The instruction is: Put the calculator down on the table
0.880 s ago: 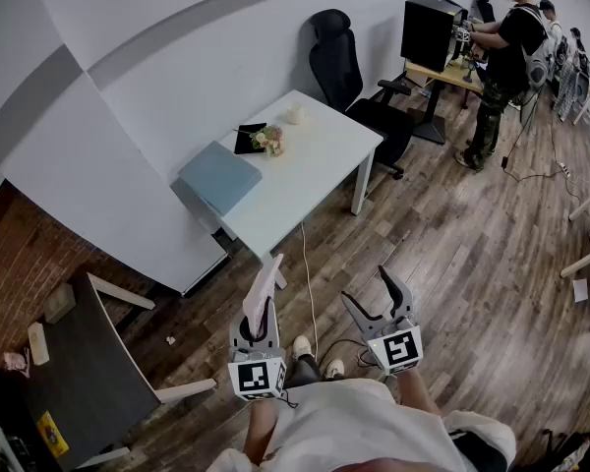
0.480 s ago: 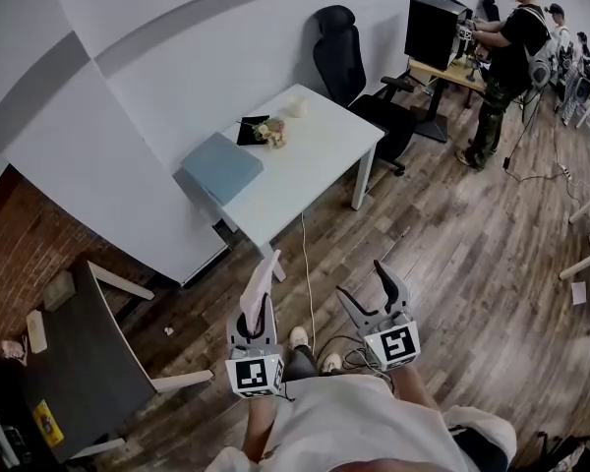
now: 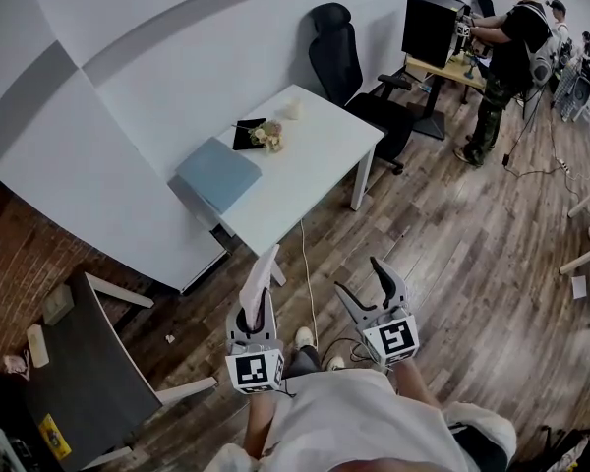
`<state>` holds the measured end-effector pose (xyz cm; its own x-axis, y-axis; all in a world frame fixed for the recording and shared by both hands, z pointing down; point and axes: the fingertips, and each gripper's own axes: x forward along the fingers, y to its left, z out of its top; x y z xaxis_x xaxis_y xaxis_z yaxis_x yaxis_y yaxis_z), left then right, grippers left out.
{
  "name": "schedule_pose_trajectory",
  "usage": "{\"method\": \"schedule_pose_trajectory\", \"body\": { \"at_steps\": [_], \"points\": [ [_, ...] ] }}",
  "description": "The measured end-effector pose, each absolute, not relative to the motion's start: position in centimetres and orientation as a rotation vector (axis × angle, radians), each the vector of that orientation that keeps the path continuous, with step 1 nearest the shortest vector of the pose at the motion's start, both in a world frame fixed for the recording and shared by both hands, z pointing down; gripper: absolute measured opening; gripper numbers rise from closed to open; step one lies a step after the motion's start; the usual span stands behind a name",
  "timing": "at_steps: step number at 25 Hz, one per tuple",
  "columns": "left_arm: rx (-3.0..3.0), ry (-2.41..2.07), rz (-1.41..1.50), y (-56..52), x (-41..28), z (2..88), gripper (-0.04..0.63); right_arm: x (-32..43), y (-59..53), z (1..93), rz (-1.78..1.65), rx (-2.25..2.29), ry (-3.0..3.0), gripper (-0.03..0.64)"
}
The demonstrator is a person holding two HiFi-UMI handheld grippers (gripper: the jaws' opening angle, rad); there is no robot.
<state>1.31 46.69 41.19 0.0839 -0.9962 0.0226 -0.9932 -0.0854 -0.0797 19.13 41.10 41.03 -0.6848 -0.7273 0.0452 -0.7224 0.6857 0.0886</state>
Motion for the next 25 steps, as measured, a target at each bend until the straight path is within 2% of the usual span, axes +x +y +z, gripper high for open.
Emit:
{"method": "schedule_pose_trajectory", "body": {
  "at_steps": [25],
  "points": [
    [-2.436,1.926,-0.059,32.5,-7.2,41.8,0.066,10.8,29.0,41.6,-0.099,1.381,-2.684,0.348]
  ]
}}
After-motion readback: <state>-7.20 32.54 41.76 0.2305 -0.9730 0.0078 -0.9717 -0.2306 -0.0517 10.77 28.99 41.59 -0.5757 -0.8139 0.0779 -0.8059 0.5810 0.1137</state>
